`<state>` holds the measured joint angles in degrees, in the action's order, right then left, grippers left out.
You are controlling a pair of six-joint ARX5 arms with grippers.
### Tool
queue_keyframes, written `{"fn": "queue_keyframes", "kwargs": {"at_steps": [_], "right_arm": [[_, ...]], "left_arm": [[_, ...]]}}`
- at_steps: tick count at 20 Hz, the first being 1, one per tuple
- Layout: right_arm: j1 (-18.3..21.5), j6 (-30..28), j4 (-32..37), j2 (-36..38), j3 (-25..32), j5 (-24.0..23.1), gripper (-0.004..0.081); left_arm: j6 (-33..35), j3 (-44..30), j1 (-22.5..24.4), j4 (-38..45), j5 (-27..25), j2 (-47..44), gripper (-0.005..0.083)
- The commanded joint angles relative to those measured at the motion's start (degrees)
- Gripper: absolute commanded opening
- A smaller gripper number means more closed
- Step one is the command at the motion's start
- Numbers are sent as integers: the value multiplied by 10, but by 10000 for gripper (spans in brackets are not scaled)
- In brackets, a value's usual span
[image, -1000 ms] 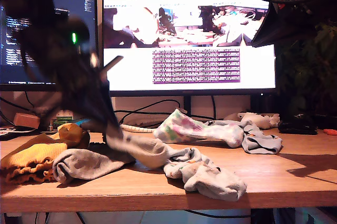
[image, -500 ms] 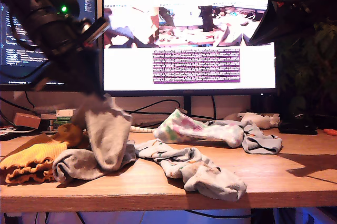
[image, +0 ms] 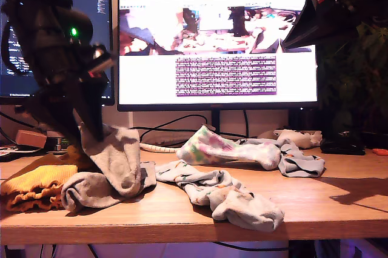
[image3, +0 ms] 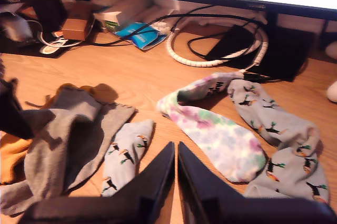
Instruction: Pair up the socks based on colour and pattern, by placing them on top of one another
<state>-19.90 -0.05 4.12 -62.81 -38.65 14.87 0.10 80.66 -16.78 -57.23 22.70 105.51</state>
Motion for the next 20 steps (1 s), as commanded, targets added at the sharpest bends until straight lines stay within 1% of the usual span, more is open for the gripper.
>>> {"fn": "queue_keyframes", "kwargs": {"at_steps": [1, 3, 6, 9, 10, 11, 12, 13, 14, 15, 16, 17, 18, 20], "right_arm": [[0, 1, 8, -2, 9, 3, -11], [0, 1, 7, -2, 9, 3, -11], [0, 1, 8, -2, 9, 13, -11], [0, 1, 7, -2, 9, 13, -11], [0, 1, 7, -2, 9, 13, -11], [0, 0, 7, -2, 9, 15, -11], [0, -5, 7, -3, 9, 23, -11], [0, -17, 4, -4, 9, 41, -11], [0, -19, 1, -7, 9, 62, -11], [0, -19, -3, -9, 9, 71, -11], [0, -19, -8, -11, 9, 71, -11], [0, -19, -11, -11, 9, 71, -11], [0, -19, -10, -11, 9, 71, -11], [0, -19, -5, -11, 9, 71, -11]], "left_arm": [[17, -5, -1, -17, 1, 7, 589], [19, 2, 0, -56, 4, 7, 589], [46, 37, 2, -105, 8, 6, 589], [47, 98, 5, -136, 5, 5, 587], [47, 121, 8, -137, -4, 5, 579], [47, 140, 8, -134, -17, 5, 543], [50, 156, 8, -134, -27, 5, 468], [51, 165, 8, -130, -36, 5, 360], [56, 169, 8, -122, -46, 5, 200], [66, 169, 8, -111, -55, 5, 53], [71, 169, 8, -102, -64, 5, -22], [70, 169, 8, -90, -75, 6, -10], [68, 169, 8, -76, -89, 9, 64], [56, 168, 9, -51, -121, 15, 281]]}}
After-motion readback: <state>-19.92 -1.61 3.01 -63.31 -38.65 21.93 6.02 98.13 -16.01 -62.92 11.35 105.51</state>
